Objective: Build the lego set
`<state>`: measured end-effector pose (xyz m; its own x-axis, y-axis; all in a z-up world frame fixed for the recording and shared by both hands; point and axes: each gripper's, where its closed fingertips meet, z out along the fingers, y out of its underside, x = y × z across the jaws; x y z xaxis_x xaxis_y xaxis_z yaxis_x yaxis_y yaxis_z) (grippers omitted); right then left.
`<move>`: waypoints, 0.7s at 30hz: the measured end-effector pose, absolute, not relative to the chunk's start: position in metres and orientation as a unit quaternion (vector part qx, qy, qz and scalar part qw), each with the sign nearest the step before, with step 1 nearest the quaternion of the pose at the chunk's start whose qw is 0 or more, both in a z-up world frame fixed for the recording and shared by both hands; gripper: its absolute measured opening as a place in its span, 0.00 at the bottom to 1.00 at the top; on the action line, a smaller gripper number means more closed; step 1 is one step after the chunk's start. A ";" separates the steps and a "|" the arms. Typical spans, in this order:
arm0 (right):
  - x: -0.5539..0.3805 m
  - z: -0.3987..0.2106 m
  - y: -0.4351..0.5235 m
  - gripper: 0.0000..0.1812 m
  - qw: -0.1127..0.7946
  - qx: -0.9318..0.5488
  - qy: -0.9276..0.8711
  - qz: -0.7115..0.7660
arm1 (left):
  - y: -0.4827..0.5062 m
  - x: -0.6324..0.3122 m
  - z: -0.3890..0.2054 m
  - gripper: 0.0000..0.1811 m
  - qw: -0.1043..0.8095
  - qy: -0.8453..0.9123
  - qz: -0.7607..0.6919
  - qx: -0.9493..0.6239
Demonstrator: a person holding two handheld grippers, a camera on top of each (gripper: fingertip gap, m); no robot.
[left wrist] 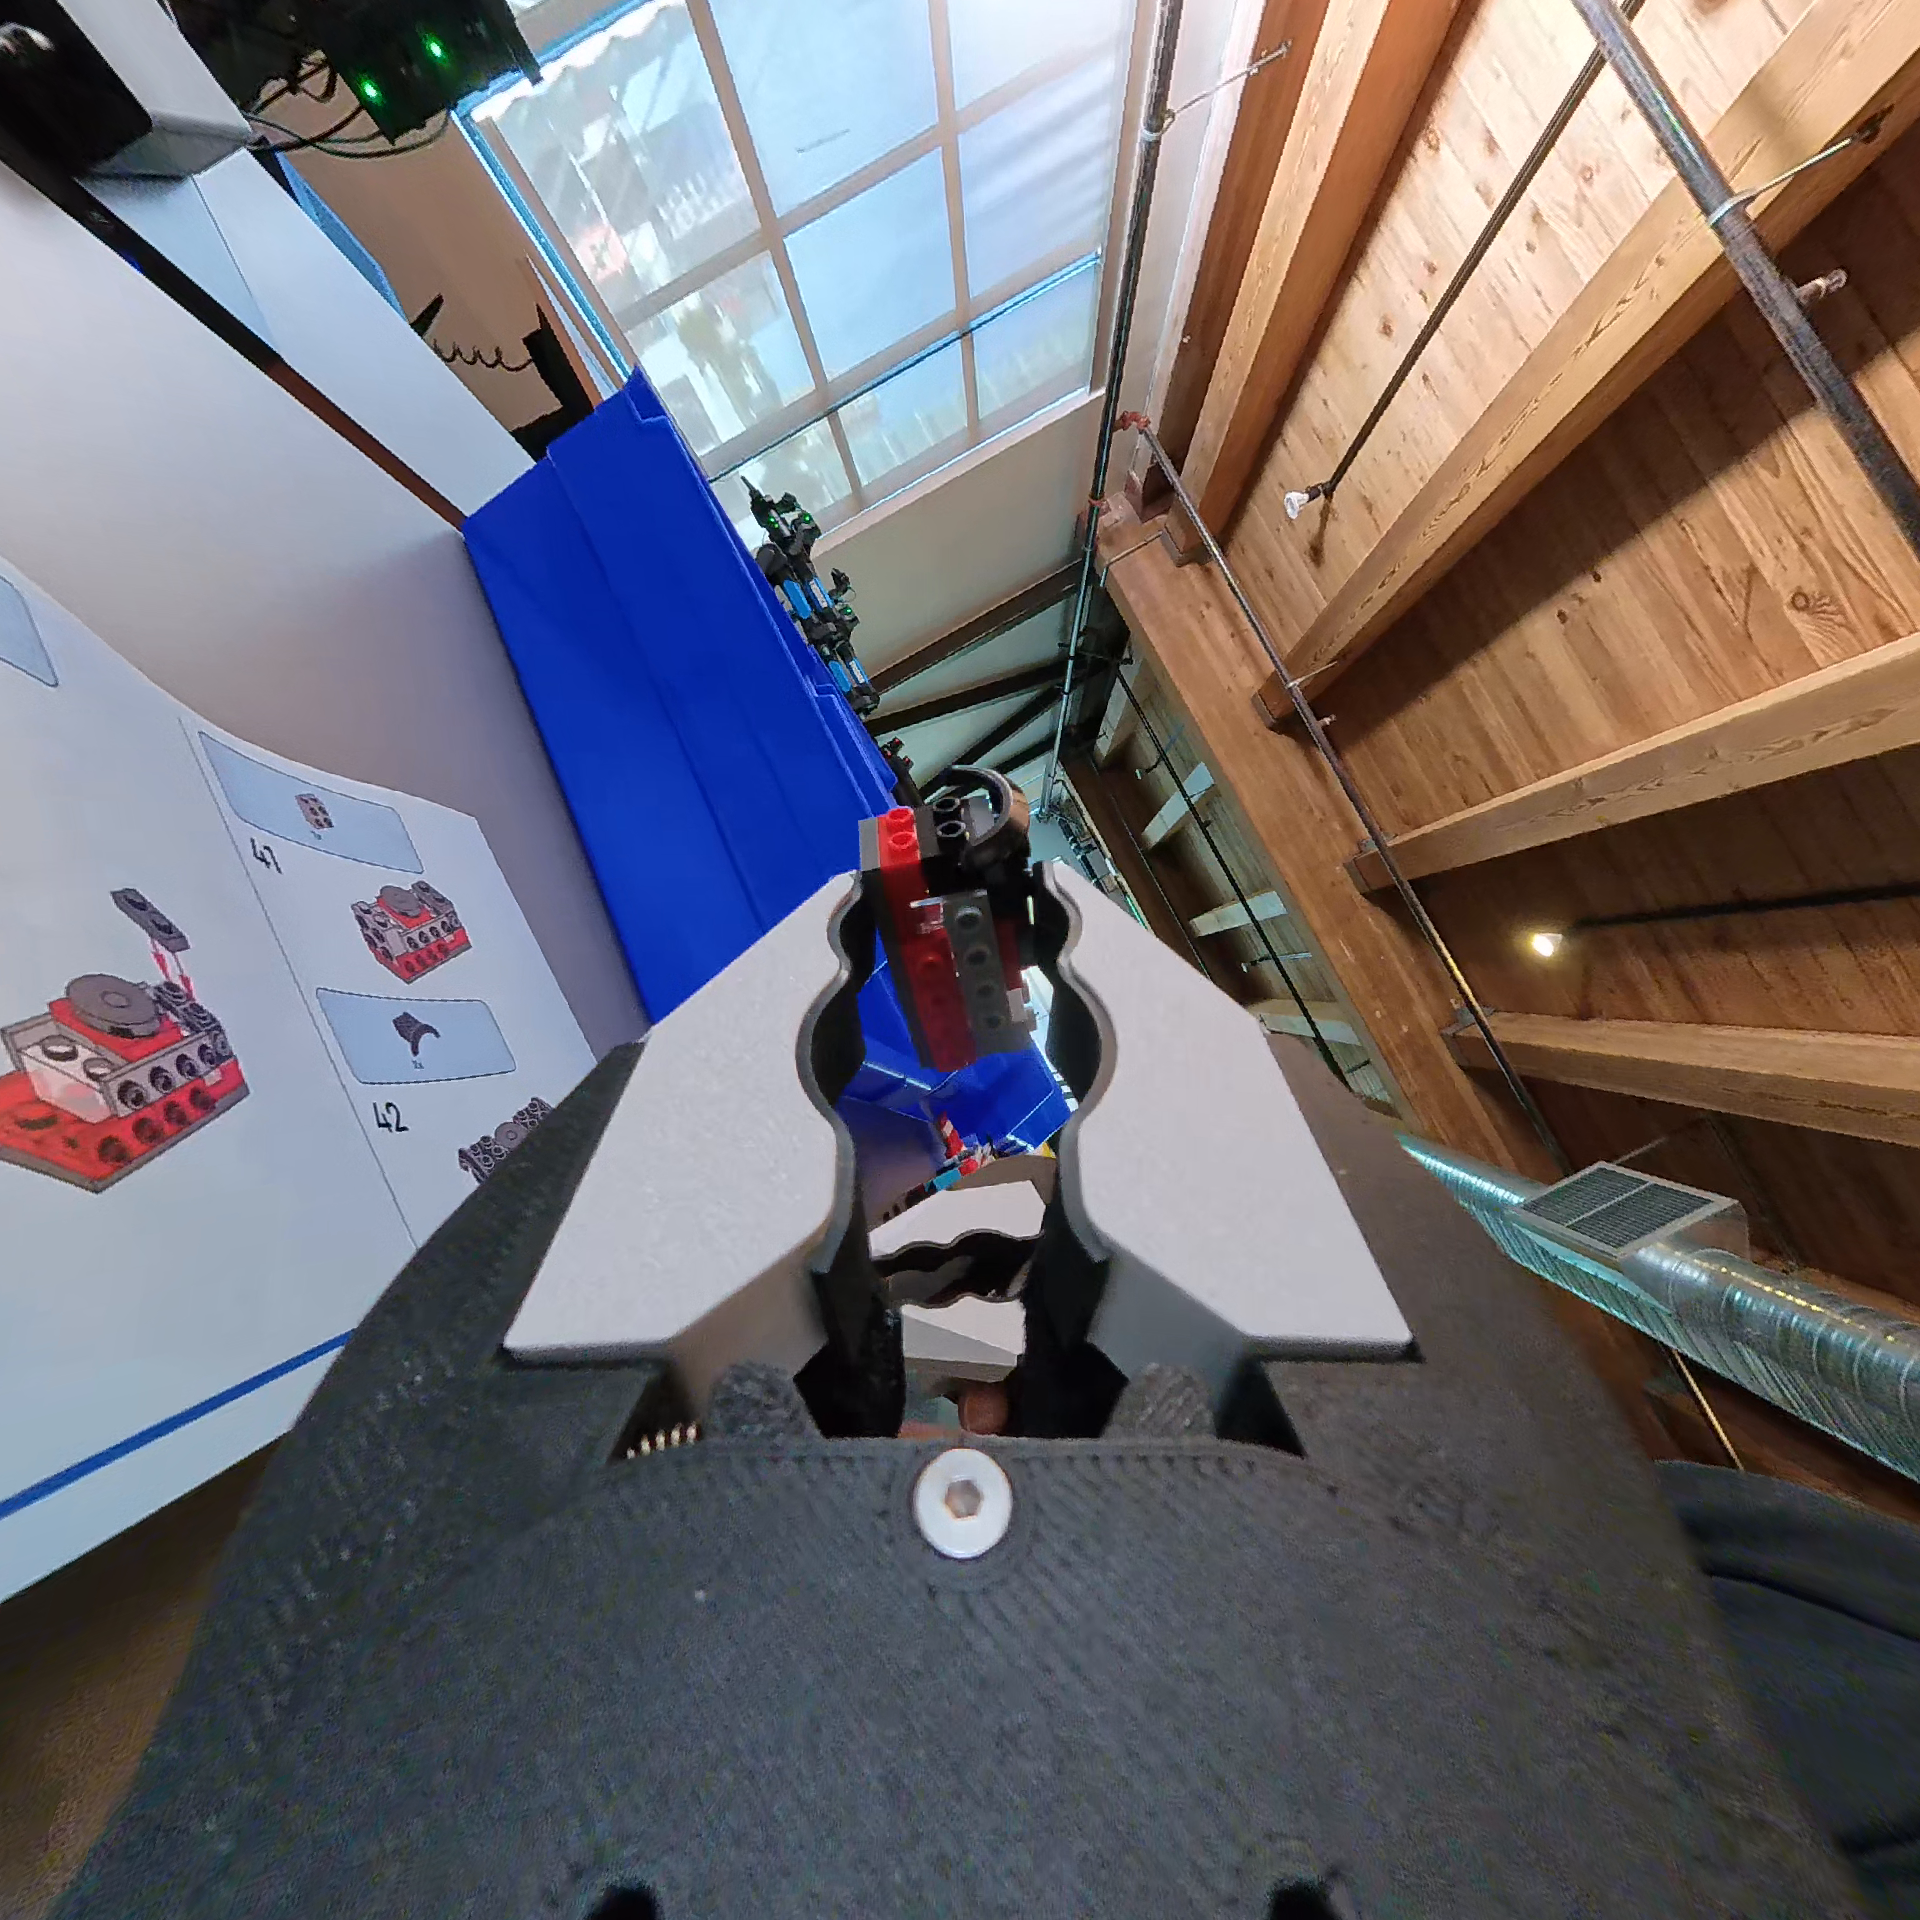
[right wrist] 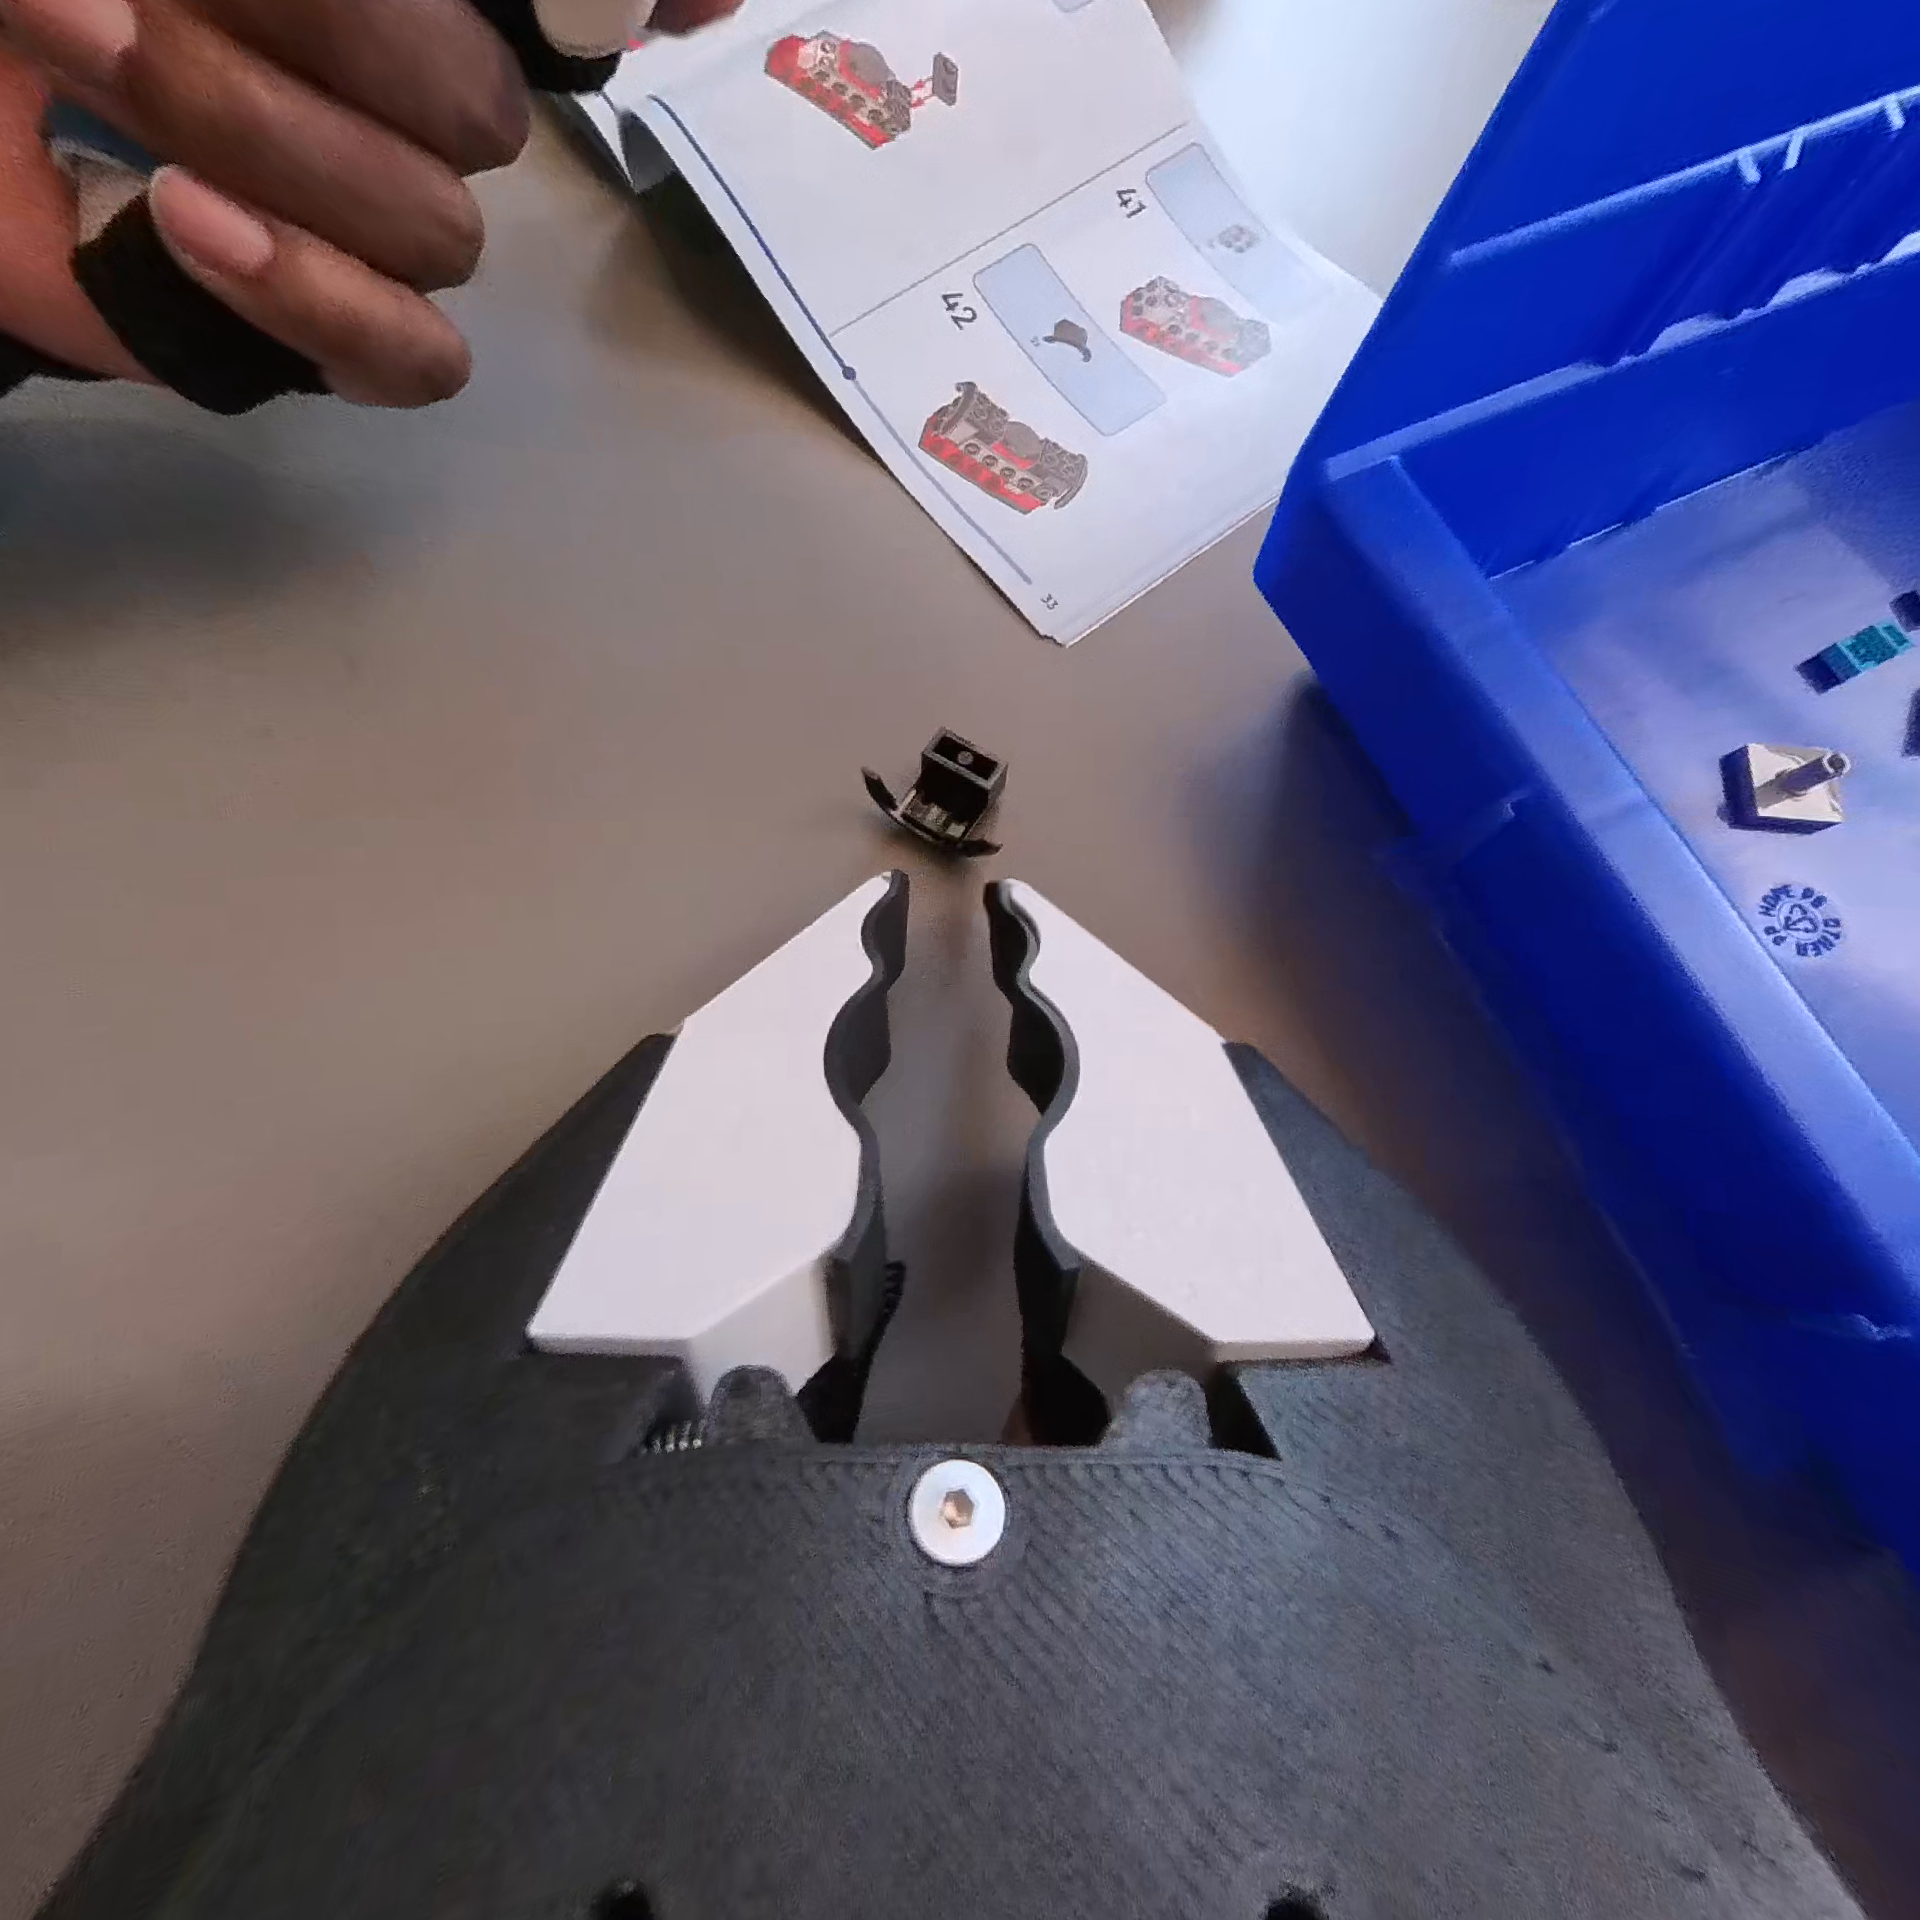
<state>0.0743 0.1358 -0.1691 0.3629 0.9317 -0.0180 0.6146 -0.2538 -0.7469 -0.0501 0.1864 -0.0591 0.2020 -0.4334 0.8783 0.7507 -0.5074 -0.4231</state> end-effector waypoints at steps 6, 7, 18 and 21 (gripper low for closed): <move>0.072 -0.176 0.141 0.16 0.327 -0.778 -0.489 0.221 | 0.186 -0.052 -0.058 0.17 0.482 -0.130 -0.615 -0.610; 0.071 -0.175 0.143 0.16 0.331 -0.780 -0.485 0.216 | 0.186 -0.052 -0.058 0.17 0.482 -0.129 -0.614 -0.611; 0.061 -0.155 0.146 0.03 0.373 -0.723 -0.540 0.216 | 0.186 -0.053 -0.057 0.16 0.487 -0.125 -0.608 -0.615; 0.066 -0.134 0.149 0.03 0.408 -0.679 -0.582 0.187 | 0.186 -0.053 -0.056 0.17 0.487 -0.124 -0.609 -0.614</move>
<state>0.0657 0.1494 -0.1339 0.2536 0.9417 0.2210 0.6374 0.0091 -0.7705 -0.0527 0.1856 -0.0558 0.2287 -0.4411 0.8678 0.7451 -0.4945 -0.4476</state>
